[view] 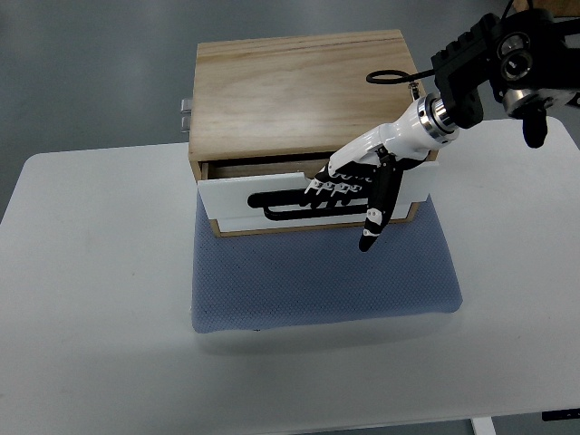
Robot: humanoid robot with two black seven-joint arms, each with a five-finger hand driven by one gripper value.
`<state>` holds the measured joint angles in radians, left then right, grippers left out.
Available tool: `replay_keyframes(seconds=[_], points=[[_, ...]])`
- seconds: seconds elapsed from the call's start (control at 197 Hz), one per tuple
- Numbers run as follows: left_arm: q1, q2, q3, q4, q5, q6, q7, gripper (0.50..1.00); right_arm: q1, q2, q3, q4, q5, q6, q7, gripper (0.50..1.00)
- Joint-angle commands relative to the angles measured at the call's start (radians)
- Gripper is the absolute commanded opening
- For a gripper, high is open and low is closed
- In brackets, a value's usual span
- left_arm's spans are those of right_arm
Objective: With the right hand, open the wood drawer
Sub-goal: 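Pull the white drawer outward toward the robot with the right hand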
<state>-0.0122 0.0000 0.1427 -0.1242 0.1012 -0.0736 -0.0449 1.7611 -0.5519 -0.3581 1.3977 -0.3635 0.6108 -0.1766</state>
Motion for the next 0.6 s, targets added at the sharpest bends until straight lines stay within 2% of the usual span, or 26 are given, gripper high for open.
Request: replay_keyframes(seconds=[0.0,0.593], points=[[0.000,0.000,0.000,0.000,0.000,0.000,0.000,1.000,0.000,-0.005,-0.001,0.007,0.000,0.000,0.000,0.944],[0.000,0.000,0.000,0.000,0.000,0.000,0.000,1.000,0.014,-0.068,-0.002,0.098,0.000,0.000,0.000,0.944]])
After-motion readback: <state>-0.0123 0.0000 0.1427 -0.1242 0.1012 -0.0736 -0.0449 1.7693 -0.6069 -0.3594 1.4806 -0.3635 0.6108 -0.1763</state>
